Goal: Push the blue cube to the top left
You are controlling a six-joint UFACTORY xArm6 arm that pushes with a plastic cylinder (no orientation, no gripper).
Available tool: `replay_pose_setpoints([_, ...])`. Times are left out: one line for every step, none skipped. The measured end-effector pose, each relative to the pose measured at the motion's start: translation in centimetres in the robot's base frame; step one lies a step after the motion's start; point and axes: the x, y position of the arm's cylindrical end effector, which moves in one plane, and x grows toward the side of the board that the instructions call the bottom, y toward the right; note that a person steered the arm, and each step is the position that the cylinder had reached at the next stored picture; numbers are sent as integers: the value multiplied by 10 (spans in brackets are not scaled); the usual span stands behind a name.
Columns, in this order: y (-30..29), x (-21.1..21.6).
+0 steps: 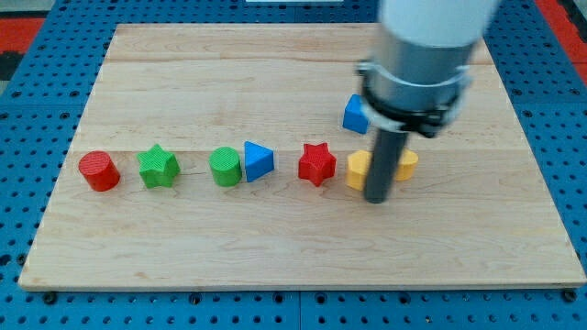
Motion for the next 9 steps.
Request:
replay_pose_setpoints([-6,-27])
replay_pose_setpoints([32,-48])
replay_pose_setpoints([67,-81])
replay_pose_setpoints([70,-114])
replay_pose_setpoints([-17,-116])
replay_pose_setpoints([-138,-144])
replay_pose_setpoints([-151,-173])
replay_pose_setpoints([-128,-124])
replay_pose_setpoints([-95,-169])
